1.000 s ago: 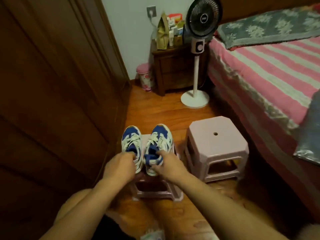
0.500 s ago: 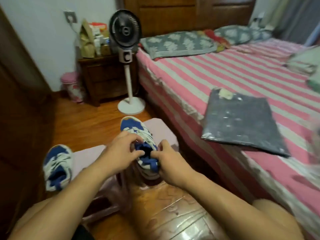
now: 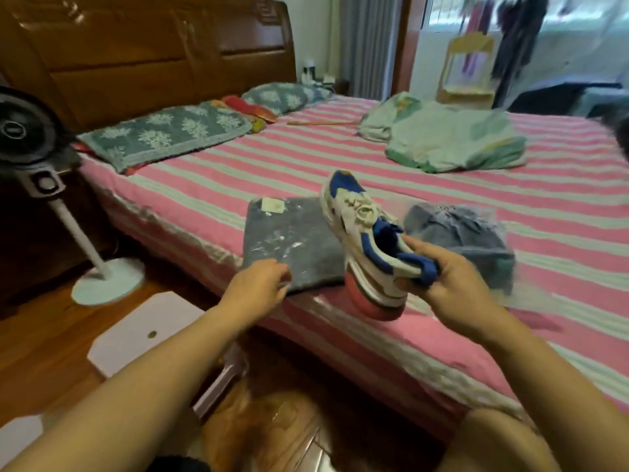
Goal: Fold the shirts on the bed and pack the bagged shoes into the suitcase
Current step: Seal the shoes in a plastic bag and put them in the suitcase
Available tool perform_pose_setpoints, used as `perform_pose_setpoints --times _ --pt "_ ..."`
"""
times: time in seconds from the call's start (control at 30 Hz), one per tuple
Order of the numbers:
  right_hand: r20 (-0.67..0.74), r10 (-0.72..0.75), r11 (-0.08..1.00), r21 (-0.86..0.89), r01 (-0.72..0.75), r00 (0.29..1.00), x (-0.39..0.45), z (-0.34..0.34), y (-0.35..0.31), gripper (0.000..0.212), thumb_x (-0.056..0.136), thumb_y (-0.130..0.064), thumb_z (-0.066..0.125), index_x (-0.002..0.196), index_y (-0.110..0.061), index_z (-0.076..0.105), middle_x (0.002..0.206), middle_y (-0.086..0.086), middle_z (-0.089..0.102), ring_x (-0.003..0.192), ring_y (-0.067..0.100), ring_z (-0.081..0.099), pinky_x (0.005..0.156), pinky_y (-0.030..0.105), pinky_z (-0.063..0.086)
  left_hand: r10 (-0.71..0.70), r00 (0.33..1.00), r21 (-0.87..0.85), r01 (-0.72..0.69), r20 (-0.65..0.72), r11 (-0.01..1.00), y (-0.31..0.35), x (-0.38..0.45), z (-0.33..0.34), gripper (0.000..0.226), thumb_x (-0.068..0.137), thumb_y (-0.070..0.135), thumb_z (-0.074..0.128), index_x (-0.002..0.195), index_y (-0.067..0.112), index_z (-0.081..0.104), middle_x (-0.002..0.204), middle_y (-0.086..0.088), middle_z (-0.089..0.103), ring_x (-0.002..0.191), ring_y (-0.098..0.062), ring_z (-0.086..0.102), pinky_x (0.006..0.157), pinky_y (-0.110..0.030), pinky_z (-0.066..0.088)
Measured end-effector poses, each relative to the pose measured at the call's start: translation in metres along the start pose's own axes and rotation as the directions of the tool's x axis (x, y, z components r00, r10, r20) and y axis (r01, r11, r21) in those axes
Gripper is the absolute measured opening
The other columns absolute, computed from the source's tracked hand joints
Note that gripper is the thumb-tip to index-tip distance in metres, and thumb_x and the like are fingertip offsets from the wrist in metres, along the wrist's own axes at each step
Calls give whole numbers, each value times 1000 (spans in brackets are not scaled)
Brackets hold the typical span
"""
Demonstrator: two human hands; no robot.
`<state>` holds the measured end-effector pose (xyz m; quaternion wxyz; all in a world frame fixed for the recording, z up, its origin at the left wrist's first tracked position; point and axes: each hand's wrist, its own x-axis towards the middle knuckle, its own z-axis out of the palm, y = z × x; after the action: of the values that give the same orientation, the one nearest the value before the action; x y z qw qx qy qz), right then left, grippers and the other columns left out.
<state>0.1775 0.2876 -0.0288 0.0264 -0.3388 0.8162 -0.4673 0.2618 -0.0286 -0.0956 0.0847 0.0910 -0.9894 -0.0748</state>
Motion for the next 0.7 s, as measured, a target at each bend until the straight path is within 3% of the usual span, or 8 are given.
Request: perform_pose_setpoints --times 0.07,0.17,0.27,0.4,0.5,0.6,0.63,0.7 --pt "-16 34 999 21 -34 999 7 -15 5 47 85 -6 78 121 -33 68 118 -27 67 109 -3 62 88 20 51 62 996 59 -66 69 996 3 20 19 35 94 39 68 124 24 63 121 -2 61 116 -27 58 91 -40 50" --pt "-26 58 995 77 -55 998 14 -21 4 43 83 0 78 106 -35 69 103 -23 72 97 -2 66 78 18 53 89 985 139 -109 145 984 -5 45 41 45 91 41 69 131 24 57 127 -2 57 117 -28 57 90 -42 51" --pt "1 74 986 150 -73 997 17 -19 3 41 81 6 76 98 -30 69 94 -23 72 86 -5 66 72 9 47 118 965 158 -158 235 975 -14 57 53 29 89 36 67 116 29 58 118 1 57 109 -27 60 80 -40 50" --pt "52 84 987 129 -91 995 18 -16 2 39 80 2 79 89 -35 69 116 -7 72 103 9 66 80 19 50 143 950 126 -184 279 975 -18 68 55 11 92 29 59 101 25 63 107 0 61 99 -28 64 75 -39 52" --pt "121 85 990 100 -98 989 14 -17 -2 49 81 1 79 94 -45 70 115 -17 71 105 -1 64 81 16 50 115 967 57 -131 229 990 -13 79 50 17 95 22 54 95 16 69 96 -8 64 90 -33 63 71 -37 51" --pt "165 95 989 92 -111 982 6 -23 -10 41 83 2 76 111 -28 72 99 -19 71 94 1 65 76 14 45 -40 991 -156 60 126 986 -13 96 31 23 98 22 59 90 8 76 88 -11 71 82 -30 65 69 -32 44" --pt "190 92 990 87 -110 977 3 -24 -15 41 84 4 74 111 -26 72 94 -18 71 90 1 66 74 15 46 -93 989 -216 116 116 969 -13 103 23 24 98 22 61 85 8 75 83 -10 72 76 -27 64 70 -32 46" --pt "242 104 991 61 -122 965 -1 -23 -25 44 84 3 74 99 -37 71 98 -16 72 95 5 67 75 23 52 -134 986 -276 156 99 948 -15 117 5 32 96 19 62 65 12 64 68 -8 65 62 -23 55 64 -32 45"
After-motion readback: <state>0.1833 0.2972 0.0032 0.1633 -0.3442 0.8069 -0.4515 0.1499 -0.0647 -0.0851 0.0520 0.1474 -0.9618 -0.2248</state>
